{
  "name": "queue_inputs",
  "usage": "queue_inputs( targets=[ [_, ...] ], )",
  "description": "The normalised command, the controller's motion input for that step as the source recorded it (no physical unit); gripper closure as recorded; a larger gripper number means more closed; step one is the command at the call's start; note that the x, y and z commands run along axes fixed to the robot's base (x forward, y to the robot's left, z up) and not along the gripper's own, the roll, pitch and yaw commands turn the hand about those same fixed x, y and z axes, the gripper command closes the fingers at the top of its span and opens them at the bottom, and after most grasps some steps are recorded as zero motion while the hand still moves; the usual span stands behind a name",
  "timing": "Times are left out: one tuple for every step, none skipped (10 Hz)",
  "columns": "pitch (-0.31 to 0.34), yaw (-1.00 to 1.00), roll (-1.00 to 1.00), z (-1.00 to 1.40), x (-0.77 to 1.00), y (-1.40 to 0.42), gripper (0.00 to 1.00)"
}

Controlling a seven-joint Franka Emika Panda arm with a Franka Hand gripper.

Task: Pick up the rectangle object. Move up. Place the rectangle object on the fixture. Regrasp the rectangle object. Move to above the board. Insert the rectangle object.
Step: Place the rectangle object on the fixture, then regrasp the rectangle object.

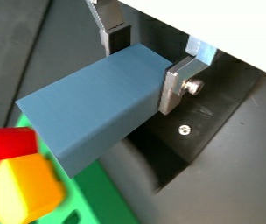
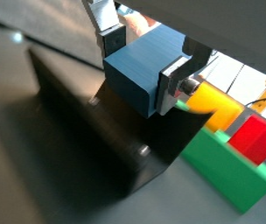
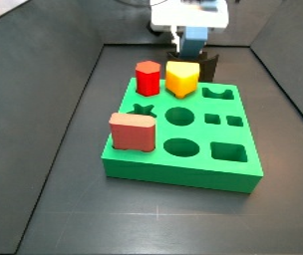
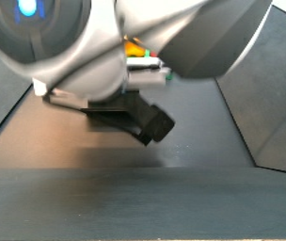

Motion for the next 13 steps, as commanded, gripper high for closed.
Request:
queue_inputs(
  targets=[
    [0.024,-0.11,-0.19,-0.84,0.15,0.10,1.00],
    [0.019,-0.11,-0.18,-0.66,0.13,0.08,1.00],
    [0.013,-0.10,-0.16,-0.44,0.10,0.07,1.00],
    [0.004,-0.09,-0.11,-0.40,0.09,0.06,1.00],
    [0.000,0.00,0.00,-0.17,0.00,-0.50,1.00],
    [0.000,0.00,0.00,0.00,0.00,0.00,0.00],
    [-0.006,0.00,0.03,1.00,0.00,0.00,0.00],
    [0.000,0.00,0.04,1.00,-0.01,0.00,0.00],
    [0.008,0.01,0.05,1.00,-0.03,-0.01,0.00],
    [0.016,0.02,0.06,1.00,-0.03,-0.01,0.00],
    [0.036,0.02,0.07,1.00,-0.04,-0.01,0.00],
    [0.055,0.01,0.06,0.90,-0.04,0.00,0.00],
    [0.067,0.01,0.07,0.73,-0.03,0.00,0.00]
  ],
)
